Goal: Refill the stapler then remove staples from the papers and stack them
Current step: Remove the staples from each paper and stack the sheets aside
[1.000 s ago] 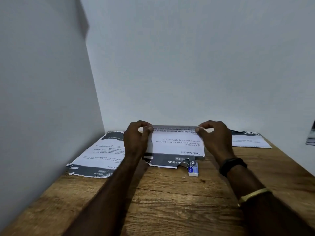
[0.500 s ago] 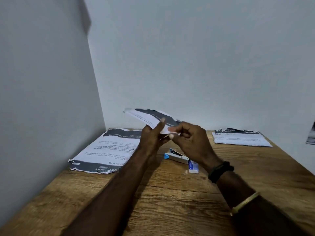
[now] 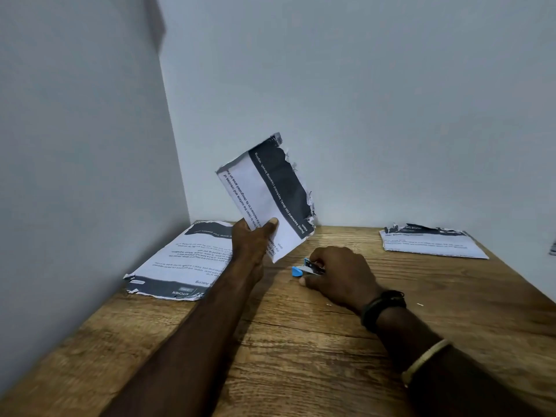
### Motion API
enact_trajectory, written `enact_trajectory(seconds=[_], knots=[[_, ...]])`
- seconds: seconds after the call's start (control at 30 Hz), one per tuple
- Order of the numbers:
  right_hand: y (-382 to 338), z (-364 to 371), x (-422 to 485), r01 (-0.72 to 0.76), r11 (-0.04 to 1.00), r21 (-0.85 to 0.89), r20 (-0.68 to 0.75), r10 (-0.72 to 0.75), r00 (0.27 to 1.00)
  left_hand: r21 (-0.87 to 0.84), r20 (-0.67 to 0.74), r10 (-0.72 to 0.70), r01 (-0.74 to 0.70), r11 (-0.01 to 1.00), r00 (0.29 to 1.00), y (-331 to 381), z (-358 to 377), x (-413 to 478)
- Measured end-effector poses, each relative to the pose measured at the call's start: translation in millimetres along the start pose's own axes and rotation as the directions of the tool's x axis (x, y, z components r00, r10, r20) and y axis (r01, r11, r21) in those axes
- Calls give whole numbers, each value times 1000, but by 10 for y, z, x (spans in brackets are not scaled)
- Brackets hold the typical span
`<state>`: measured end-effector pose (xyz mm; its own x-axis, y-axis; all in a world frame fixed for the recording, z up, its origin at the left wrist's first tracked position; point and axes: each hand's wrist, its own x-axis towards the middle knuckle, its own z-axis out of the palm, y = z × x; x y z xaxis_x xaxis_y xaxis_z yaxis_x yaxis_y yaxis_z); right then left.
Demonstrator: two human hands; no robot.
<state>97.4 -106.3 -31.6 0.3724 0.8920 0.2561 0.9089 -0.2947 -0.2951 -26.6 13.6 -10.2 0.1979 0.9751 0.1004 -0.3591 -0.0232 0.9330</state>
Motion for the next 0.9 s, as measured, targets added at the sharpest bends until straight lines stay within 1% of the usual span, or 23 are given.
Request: enact_trajectory(seconds=[0.1,0.13,0.17,0.2,0.23,0.27,0.3,0.33,0.37,0.4,0.43,0.47,0.5,0.57,0.7,0.9], knots=[[6,28,47,16,999,-42,-27,-17,1000,-30,6,6,-5,1000,1000,11,-22,11],[17,25,58,13,1000,-21,-37,-14,999,-43,3,1,-1,999,1000,17,-28,17],[31,17,65,4,999,40,-64,-2,998,-58,-1,-7,7,998,1000,21,-41,24],[48,6,77,-5,991,137,-105,19,994,-75,-6,-18,18,997,1000,21,-53,39],[75,-9,90,-10,966,258,-144,49,988,-93,-12,-33,32,995,999,19,-67,50],[100,-26,107,-9,918,396,-166,81,983,-109,-14,-48,46,993,999,18,-80,56],[126,-47,125,-11,840,543,-153,112,982,-124,-11,-57,55,991,998,19,-92,60],[147,-70,141,-23,722,692,-103,130,986,-141,-4,-63,62,988,998,21,-98,61],[163,-85,150,-55,576,816,-29,135,990,-155,5,-68,68,986,998,26,-102,59],[169,-96,157,-101,430,897,51,127,991,-164,14,-71,73,984,997,30,-100,54],[175,-111,157,-144,315,938,113,114,987,-168,23,-71,74,983,997,34,-95,49],[177,-126,156,-174,240,955,153,104,983,-168,33,-67,72,983,997,39,-88,46],[181,-134,157,-189,192,963,174,95,980,-167,45,-61,68,984,997,44,-83,39],[189,-136,166,-194,142,971,184,82,979,-155,66,-50,60,986,997,50,-77,29],[199,-128,173,-196,69,978,192,71,979,-101,74,-23,31,994,997,46,-77,37],[219,-129,162,-206,35,978,203,71,977,-77,105,0,8,997,994,45,-63,32]])
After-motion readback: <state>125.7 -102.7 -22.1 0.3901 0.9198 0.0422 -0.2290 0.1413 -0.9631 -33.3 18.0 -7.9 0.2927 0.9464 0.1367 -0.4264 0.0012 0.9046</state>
